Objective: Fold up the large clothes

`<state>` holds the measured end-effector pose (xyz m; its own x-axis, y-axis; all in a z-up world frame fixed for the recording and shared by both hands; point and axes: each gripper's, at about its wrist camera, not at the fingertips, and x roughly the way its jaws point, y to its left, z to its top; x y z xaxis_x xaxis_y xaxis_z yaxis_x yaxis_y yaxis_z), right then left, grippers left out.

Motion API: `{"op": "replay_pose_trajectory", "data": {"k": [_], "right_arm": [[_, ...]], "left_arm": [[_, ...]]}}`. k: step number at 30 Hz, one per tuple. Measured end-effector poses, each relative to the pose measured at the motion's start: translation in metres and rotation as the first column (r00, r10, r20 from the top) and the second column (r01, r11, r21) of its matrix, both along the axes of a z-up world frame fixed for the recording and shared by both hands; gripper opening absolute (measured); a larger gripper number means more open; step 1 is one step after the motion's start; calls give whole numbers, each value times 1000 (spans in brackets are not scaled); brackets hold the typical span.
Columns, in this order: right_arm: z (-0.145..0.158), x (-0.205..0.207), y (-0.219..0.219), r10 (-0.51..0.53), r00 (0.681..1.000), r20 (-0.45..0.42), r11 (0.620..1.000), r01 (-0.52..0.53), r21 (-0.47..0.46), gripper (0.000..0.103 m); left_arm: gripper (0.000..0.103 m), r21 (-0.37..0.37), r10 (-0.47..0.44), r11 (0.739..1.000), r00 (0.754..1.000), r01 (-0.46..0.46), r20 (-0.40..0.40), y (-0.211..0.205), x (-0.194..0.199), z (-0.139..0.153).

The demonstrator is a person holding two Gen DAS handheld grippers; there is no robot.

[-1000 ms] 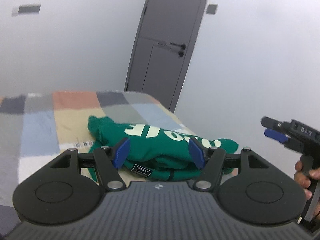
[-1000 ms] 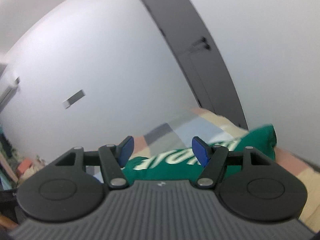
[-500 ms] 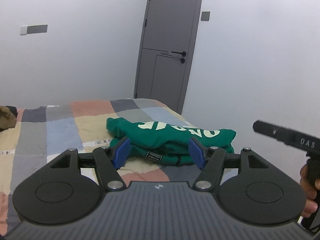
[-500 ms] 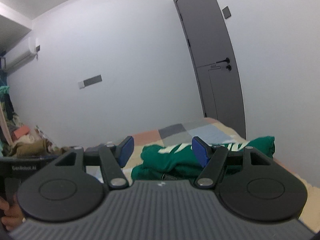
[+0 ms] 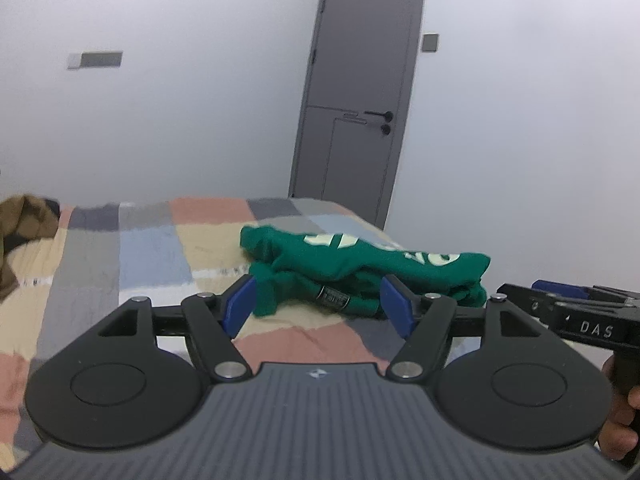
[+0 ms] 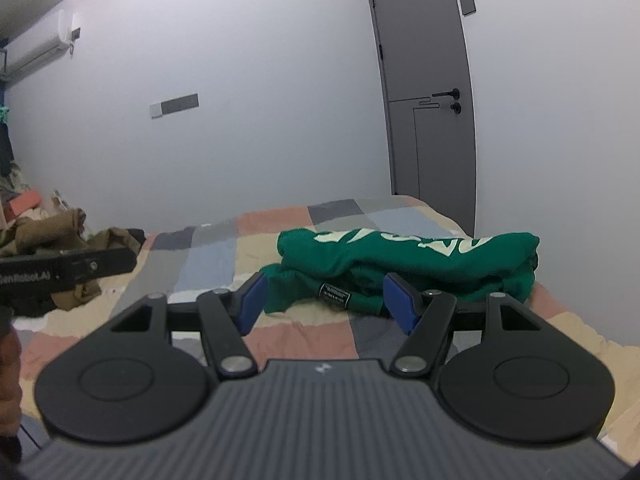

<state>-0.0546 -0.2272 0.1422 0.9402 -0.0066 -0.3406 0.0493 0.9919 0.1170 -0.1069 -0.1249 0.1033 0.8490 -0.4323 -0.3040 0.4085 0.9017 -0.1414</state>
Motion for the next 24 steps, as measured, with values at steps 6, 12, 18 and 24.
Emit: {"op": "replay_pose_trajectory", "data": {"k": [6,12,18,24], "right_arm": [[-12,-6,-1,-31,999,-23,999,31,-9,66],[-18,-7,-1,-59,998,-31,998,58,-23,82],[-17,-5,-7,-79,996,-39,997,78,-20,103],[-17,-4,-6,-89,995,-54,996,88,-22,103]], "left_arm": [[83,-14,17,1000,999,-17,-37,13,7,-13],[100,-8,18,1000,1000,-18,-17,17,8,-14],[103,12,28,1000,1000,-28,-12,18,9,-12],[103,10,51,999,999,-51,-15,19,10,-10]]}}
